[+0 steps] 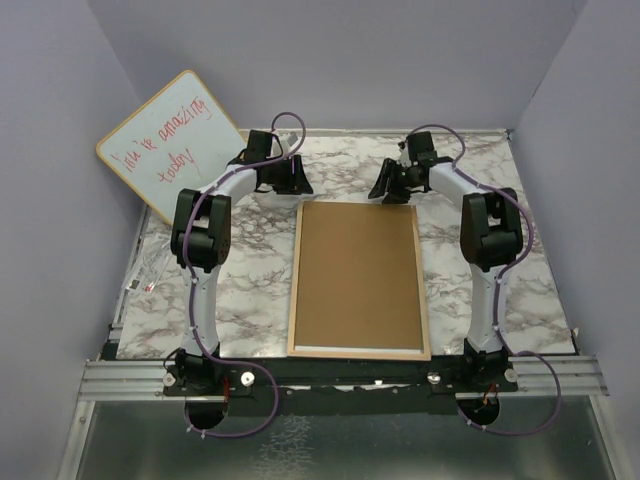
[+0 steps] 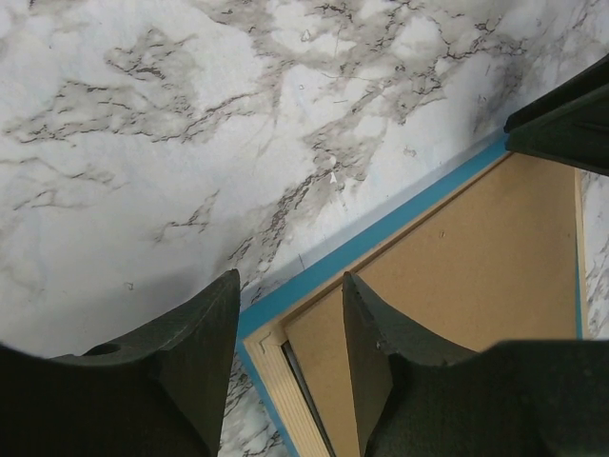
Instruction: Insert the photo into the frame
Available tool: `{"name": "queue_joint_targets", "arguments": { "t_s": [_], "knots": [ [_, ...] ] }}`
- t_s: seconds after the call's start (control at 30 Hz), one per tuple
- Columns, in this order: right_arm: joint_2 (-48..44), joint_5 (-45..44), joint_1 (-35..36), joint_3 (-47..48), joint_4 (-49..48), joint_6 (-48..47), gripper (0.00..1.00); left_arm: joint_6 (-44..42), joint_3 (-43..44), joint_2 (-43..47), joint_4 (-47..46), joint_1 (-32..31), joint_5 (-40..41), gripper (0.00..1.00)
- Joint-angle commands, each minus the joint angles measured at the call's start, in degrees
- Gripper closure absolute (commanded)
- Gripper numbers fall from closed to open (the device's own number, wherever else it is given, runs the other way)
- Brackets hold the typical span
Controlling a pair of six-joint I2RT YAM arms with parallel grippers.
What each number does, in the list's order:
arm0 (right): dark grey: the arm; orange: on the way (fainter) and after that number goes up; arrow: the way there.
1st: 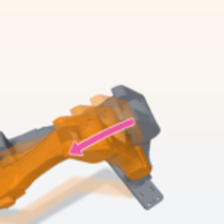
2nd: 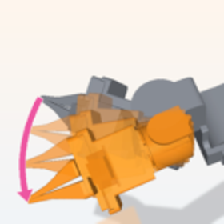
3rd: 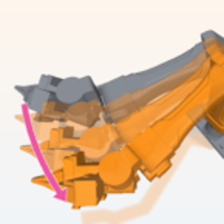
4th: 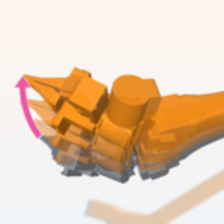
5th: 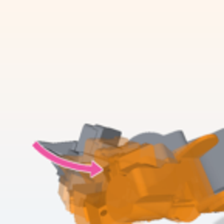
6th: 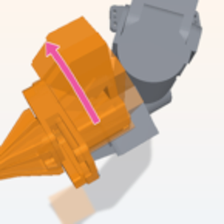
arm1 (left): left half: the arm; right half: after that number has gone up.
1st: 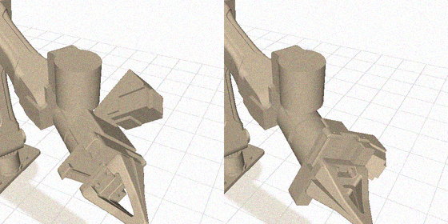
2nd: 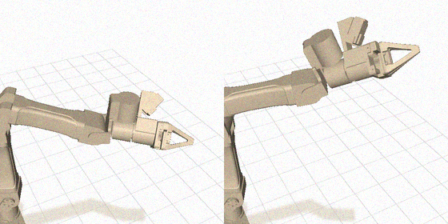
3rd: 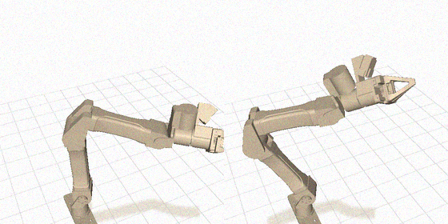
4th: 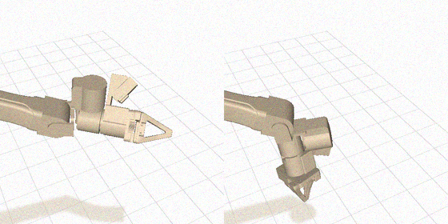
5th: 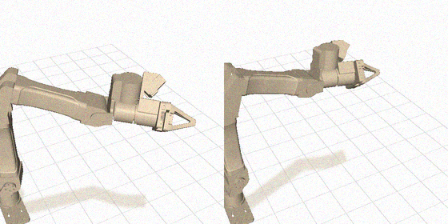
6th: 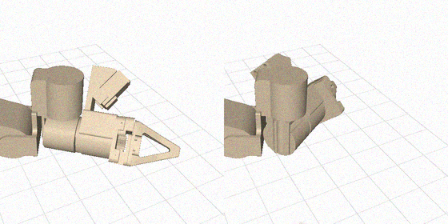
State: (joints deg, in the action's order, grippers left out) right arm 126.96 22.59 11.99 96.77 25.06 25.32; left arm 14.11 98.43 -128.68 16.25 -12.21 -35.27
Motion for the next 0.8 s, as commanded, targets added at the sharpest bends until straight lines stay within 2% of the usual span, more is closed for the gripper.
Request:
{"name": "queue_joint_targets", "arguments": {
  "t_s": [0.0,0.13,0.27,0.37,0.47,0.6,0.77],
  "knots": [
    [-2.86,4.39,0.15,-2.62,4.24,-3.17,0.47,0.55,-0.11,2.56,0.71,0.25,2.07,0.51],
    [-4.85,6.21,0.14,-4.59,1.83,-6.17,0.49,1.62,-0.55,2.77,0.84,0.25,5.58,0.5],
    [-5.47,5.44,0.33,-4.71,1.11,-7.72,0.49,2.41,-1.7,4.53,1.66,0.27,11.03,0.43],
    [-5.22,4.42,0.6,-4.02,0.62,-8.0,0.48,2.49,-4.91,7.12,2.84,0.21,15.8,0.38],
    [-4.18,6.26,1.05,-1.91,1.12,-8.88,0.48,2.25,-9.74,9.68,3.15,0.2,16.3,0.38],
    [-3.32,9.96,2.25,-0.1,1.62,-11.41,0.48,2.75,-15.27,12.38,3.17,0.12,12.86,0.41],
    [-1.66,11.5,3.16,2.19,3.05,-12.84,0.47,4.22,-20.01,13.86,2.97,-0.29,10.12,0.54]
  ]
}}
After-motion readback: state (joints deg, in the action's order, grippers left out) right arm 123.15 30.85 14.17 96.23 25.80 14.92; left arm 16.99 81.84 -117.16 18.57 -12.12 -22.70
